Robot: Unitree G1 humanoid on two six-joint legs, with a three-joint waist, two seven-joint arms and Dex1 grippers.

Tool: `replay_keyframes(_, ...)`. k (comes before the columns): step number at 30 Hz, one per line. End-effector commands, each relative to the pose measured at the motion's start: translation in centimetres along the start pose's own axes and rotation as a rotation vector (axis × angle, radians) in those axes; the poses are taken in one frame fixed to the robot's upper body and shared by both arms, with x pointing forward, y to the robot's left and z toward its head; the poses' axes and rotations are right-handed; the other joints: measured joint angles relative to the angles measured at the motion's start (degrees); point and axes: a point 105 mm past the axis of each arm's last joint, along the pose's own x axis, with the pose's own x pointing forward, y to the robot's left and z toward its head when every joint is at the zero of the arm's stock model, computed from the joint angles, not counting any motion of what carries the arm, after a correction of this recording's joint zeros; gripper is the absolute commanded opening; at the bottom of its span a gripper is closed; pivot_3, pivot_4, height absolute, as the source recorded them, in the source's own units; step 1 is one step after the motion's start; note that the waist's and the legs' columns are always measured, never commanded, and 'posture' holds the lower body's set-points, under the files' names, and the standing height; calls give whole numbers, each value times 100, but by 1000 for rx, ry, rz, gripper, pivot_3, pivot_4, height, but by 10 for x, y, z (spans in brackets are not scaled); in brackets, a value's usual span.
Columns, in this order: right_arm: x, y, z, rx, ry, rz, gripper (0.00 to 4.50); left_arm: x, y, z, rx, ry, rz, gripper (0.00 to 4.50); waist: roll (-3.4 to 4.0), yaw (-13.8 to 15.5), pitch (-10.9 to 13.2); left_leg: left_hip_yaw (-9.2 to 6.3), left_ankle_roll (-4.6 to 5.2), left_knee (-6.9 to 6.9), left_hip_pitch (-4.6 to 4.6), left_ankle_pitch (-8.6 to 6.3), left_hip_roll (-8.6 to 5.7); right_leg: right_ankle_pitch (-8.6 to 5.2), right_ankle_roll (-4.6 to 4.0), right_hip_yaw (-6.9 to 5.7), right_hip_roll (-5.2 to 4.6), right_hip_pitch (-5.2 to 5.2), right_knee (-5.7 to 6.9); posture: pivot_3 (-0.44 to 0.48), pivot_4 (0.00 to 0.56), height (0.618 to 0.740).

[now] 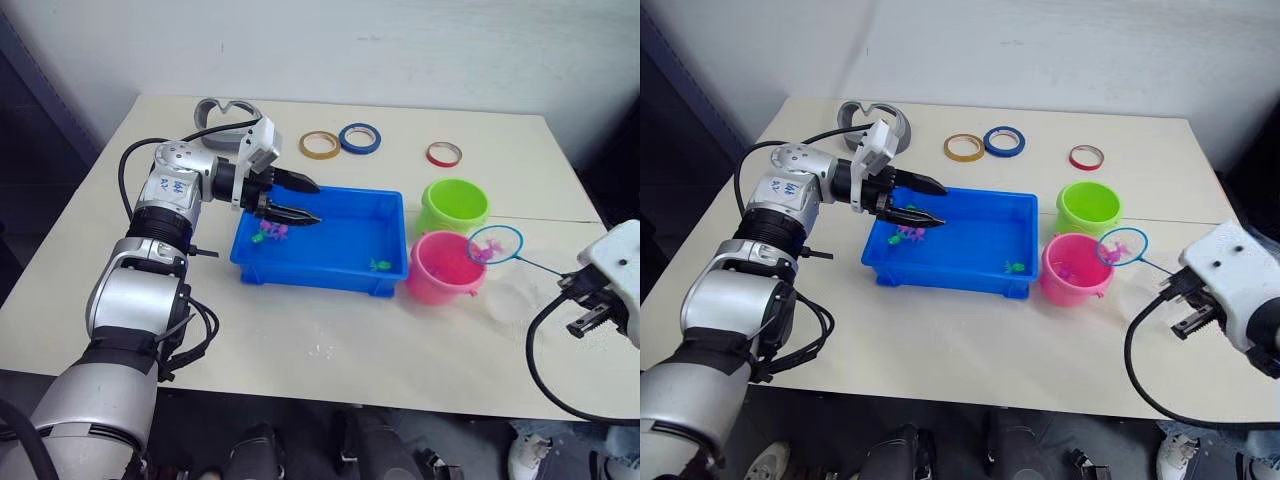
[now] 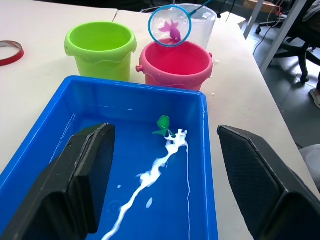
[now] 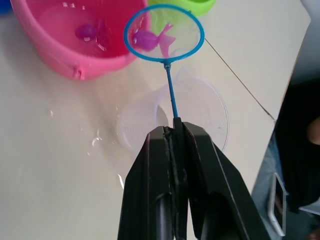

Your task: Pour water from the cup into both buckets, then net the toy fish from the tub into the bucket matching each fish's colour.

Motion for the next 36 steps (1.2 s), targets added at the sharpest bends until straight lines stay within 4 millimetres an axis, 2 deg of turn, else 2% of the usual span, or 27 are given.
replay_keyframes(1, -7, 7, 25, -258, -104, -65, 0, -6, 1, 11, 44, -13, 5, 3596, 0, 0, 0, 0, 0, 0, 1, 0, 0, 0, 1, 0, 0, 0, 0, 0, 150, 693)
replay_keyframes(6, -6, 18, 32, -436, -156, -47, 0, -8, 1, 11, 42, -11, 8, 3596, 0, 4, 0, 0, -3, 0, 1, 1, 0, -1, 2, -1, 2, 0, 1, 0, 150, 693)
replay_keyframes(9, -7, 19, 39, -482, -202, -60, 0, -8, 1, 11, 43, -9, 8, 3596, 0, 4, 0, 0, -3, 2, 1, 2, 0, -1, 2, -1, 2, 0, 1, 0, 150, 693)
replay_keyframes(14, -13, 21, 52, -659, -262, -91, 0, -7, 1, 11, 44, -10, 6, 3596, 0, 8, 0, 0, -3, 4, 1, 2, 0, -1, 2, -2, 2, 1, 2, 0, 150, 693)
replay_keyframes(22, -19, 28, 49, -850, -245, -74, 0, -8, 2, 12, 47, -10, 11, 3596, 0, 21, 0, -1, -3, 9, 1, 2, -1, -1, 2, -3, 3, 2, 4, 0, 150, 693)
replay_keyframes(30, -19, 23, 37, -1047, -150, -140, 0, -7, 2, 12, 51, -12, 11, 3596, 0, 20, 0, -1, -4, 16, 2, 2, -1, -1, 2, -5, 3, 4, 9, 0, 150, 693)
replay_keyframes(36, -21, 19, 36, -1153, -130, -224, 0, -6, 2, 13, 54, -11, 6, 3596, 0, 12, 0, 0, -4, 26, 3, 2, -1, -1, 2, -5, 4, 4, 17, 0, 150, 693)
